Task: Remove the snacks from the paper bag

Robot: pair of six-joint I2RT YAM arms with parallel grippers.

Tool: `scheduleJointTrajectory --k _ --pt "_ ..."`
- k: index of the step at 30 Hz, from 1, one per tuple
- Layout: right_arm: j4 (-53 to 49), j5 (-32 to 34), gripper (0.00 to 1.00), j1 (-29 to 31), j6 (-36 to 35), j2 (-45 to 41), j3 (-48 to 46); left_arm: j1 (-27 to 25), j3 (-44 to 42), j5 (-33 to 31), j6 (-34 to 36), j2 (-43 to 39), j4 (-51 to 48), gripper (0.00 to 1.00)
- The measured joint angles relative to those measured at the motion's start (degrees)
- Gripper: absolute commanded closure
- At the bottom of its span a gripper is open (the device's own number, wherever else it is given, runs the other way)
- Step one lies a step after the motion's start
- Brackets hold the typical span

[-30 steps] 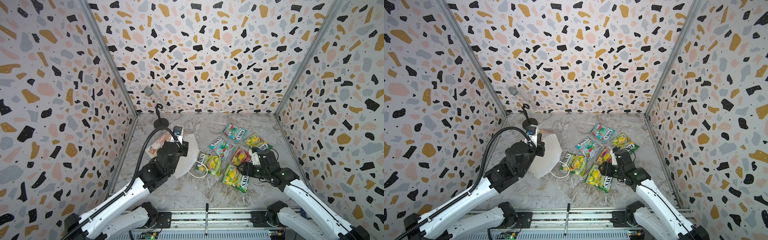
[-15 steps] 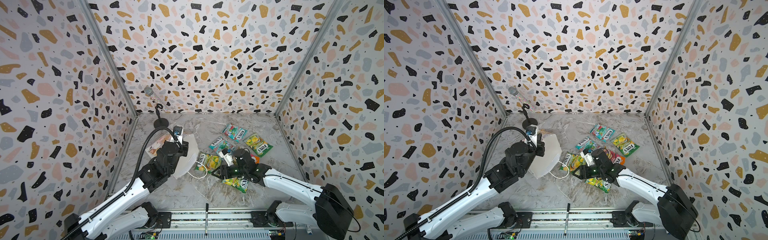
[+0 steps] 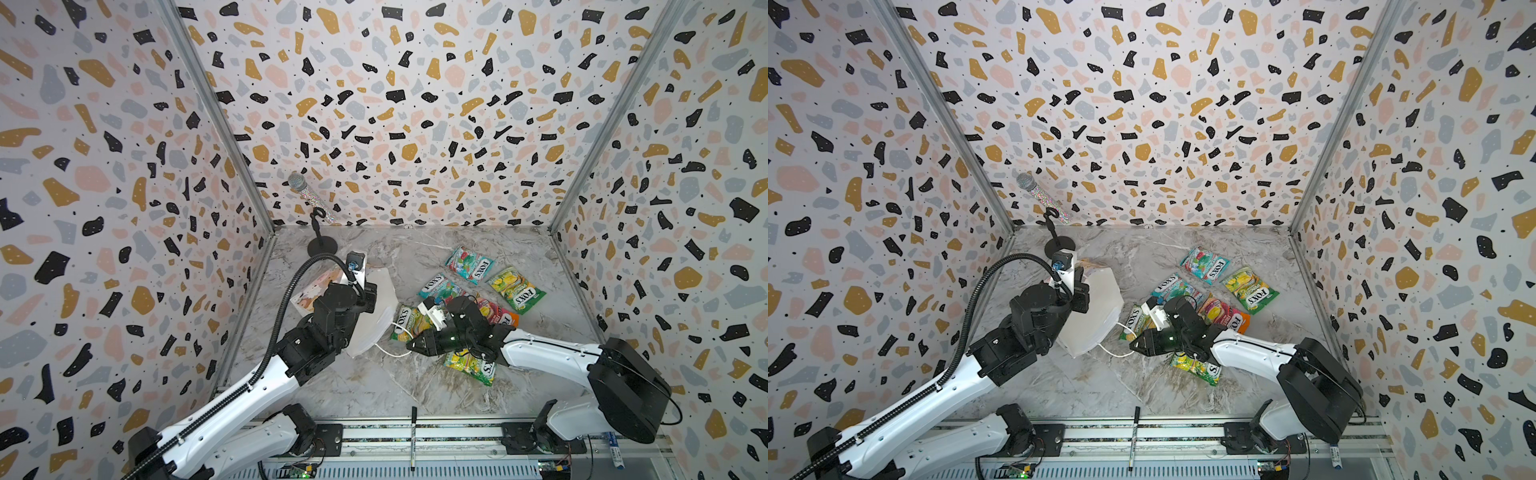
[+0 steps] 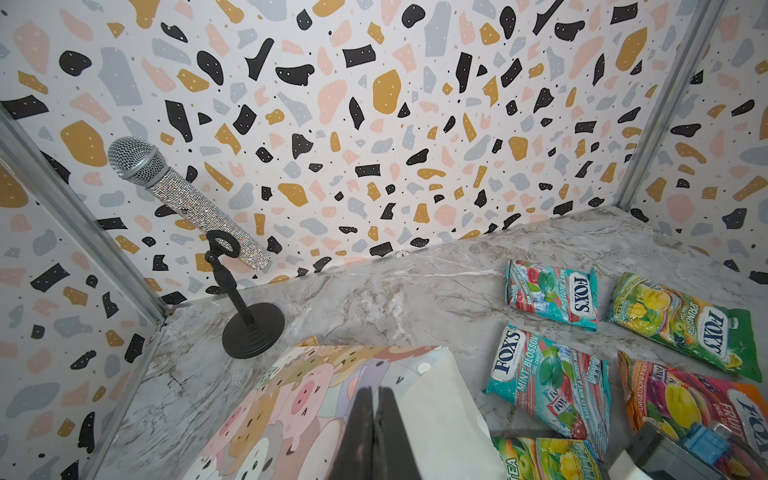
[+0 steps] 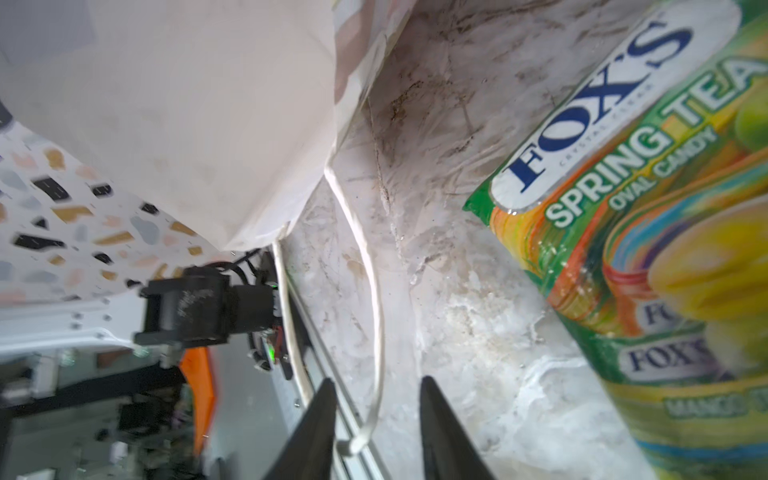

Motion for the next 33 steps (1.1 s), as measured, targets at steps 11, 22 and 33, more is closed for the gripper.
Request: scheduleJointTrajectory --k 11,22,33 --pt "-4.63 5.81 1.00 -0.37 -0.79 -7.74 2.64 0.00 0.00 1.16 -0.20 0.39 0.46 1.00" --pt "-10.60 7.63 1.00 -6.95 -2.34 -12.66 10.60 1.36 6.38 5.14 -1.42 10.75 2.60 1.00" --pt "-15.15 7.80 1.00 -14.21 -1.81 -12.66 15.89 7.50 14.36 16.76 -5.11 22.58 5.31 1.00"
